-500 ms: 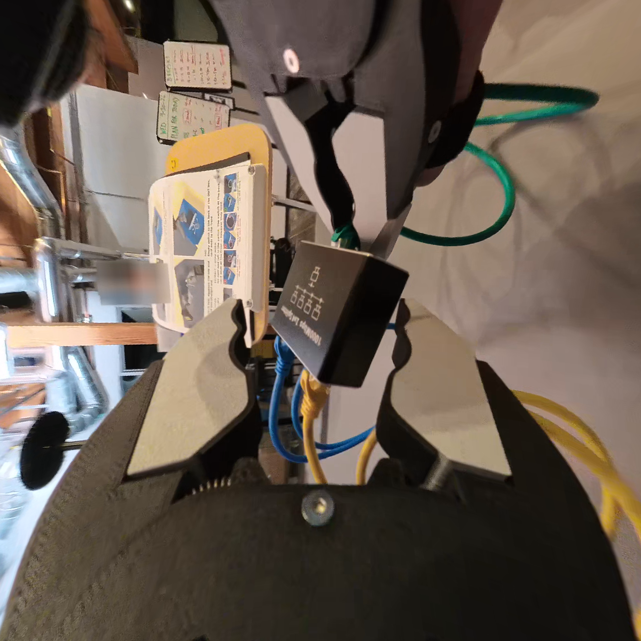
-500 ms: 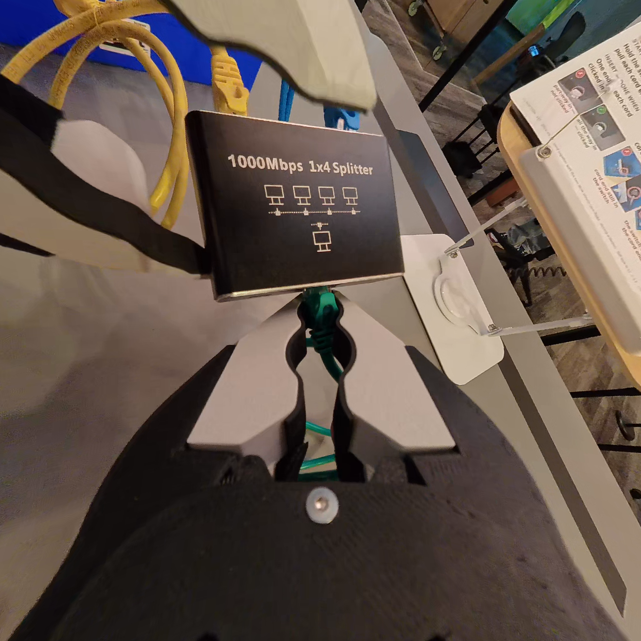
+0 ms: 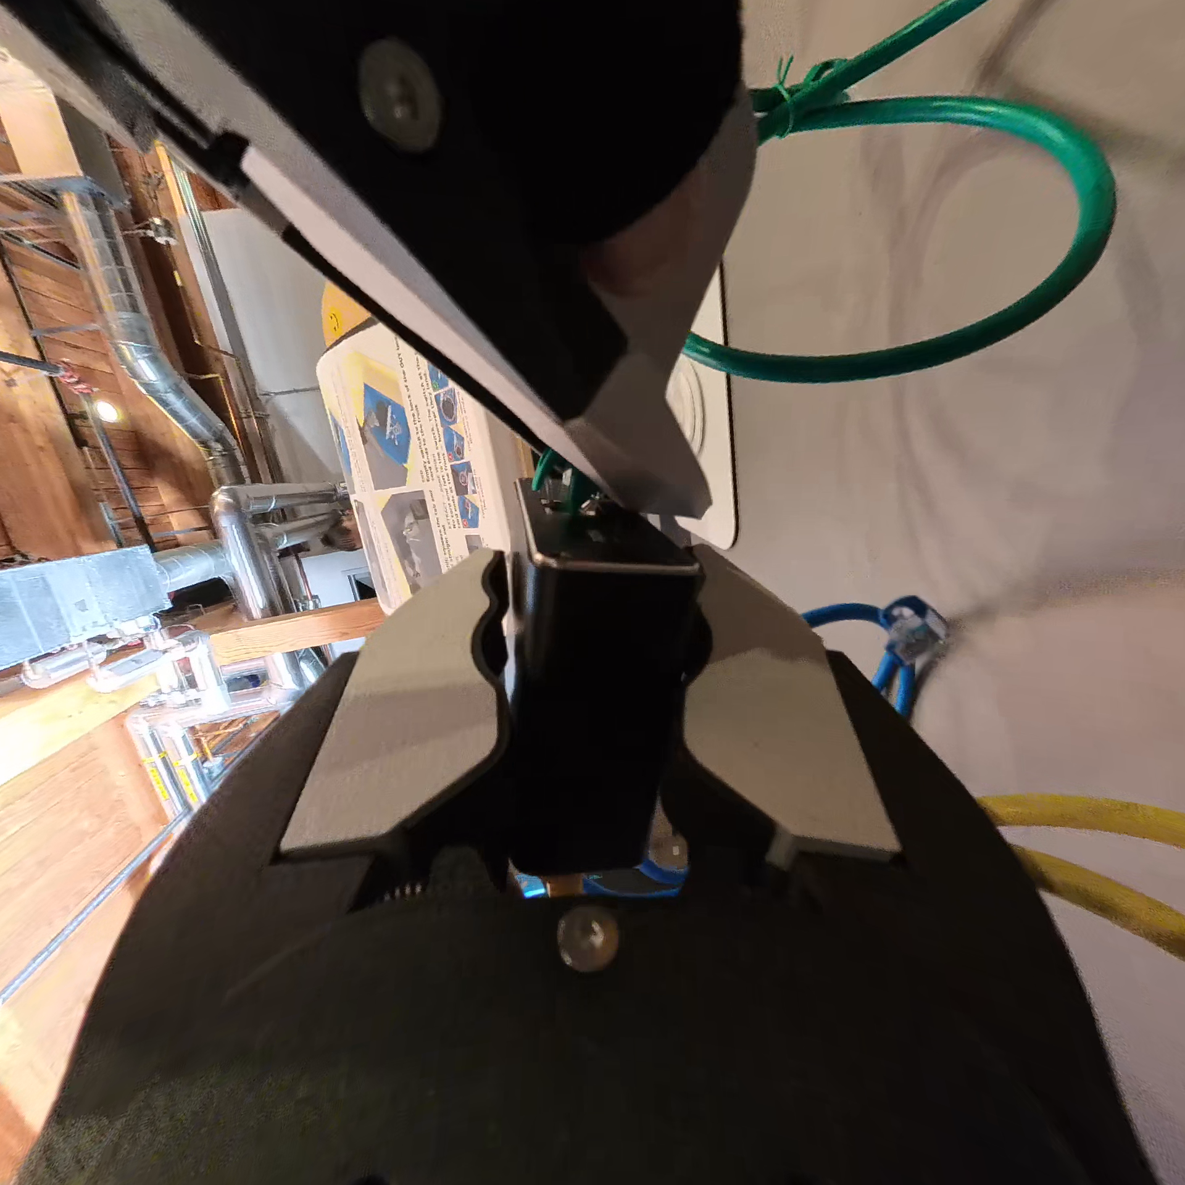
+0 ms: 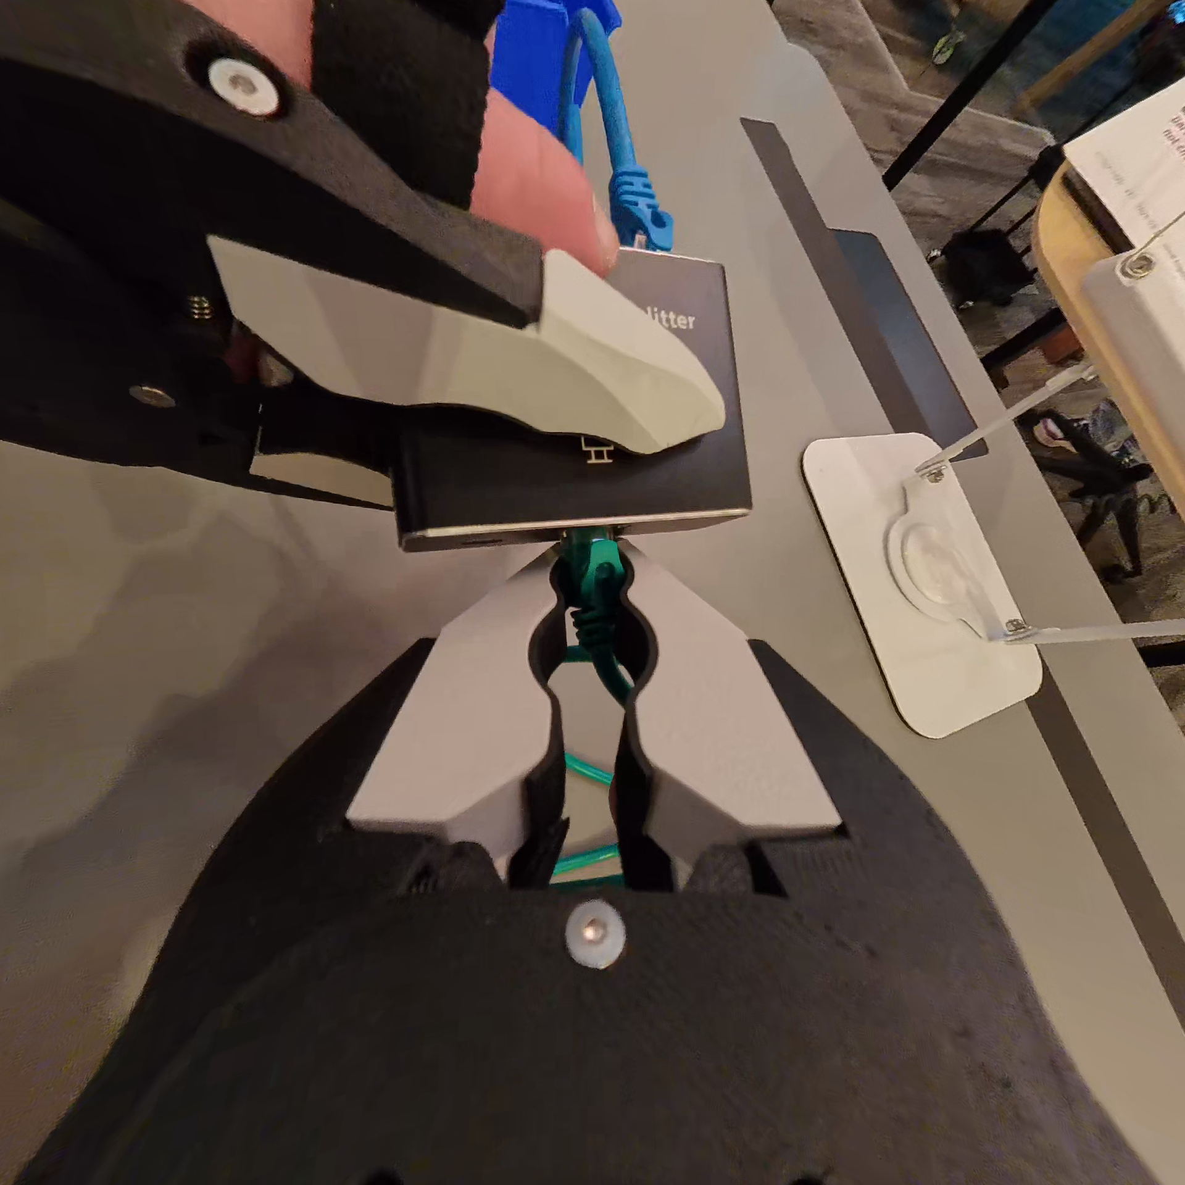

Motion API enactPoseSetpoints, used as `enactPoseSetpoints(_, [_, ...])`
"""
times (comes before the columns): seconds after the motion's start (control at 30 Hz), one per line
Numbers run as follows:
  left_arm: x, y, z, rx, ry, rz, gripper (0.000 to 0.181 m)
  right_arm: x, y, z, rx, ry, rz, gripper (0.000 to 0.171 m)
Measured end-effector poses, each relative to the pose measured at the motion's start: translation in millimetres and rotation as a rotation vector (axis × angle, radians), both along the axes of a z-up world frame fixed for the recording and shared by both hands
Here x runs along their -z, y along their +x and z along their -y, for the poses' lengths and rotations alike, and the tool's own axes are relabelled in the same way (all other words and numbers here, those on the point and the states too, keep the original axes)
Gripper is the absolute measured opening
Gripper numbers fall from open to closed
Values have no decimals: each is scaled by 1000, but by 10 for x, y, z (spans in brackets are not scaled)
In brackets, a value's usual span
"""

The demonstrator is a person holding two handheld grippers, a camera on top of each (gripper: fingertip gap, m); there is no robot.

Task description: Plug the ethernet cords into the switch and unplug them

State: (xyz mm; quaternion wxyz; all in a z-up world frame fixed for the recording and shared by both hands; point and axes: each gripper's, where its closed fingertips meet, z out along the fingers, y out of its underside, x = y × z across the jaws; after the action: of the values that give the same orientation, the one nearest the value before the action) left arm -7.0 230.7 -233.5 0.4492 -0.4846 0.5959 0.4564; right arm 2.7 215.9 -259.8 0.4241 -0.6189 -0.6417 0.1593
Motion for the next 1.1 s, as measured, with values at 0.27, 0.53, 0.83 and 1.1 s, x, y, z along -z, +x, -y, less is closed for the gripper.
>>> enactPoseSetpoints(0.27, [-75, 20, -29, 19, -34, 29, 50, -109, 16, -56, -12, 72, -27, 6])
enactPoseSetpoints(0.53, [-114, -45, -16, 32, -206, 222, 49, -442, 56, -23, -71, 260, -129, 21])
enactPoseSetpoints(0.83, [-204, -109, 72, 60, -380, 347, 48, -629, -1, 150, -212, 445, -114, 28])
enactPoseSetpoints(1.1, [-276, -140, 179, 150, -482, 407, 48, -786, -47, 228, -365, 486, -81, 15])
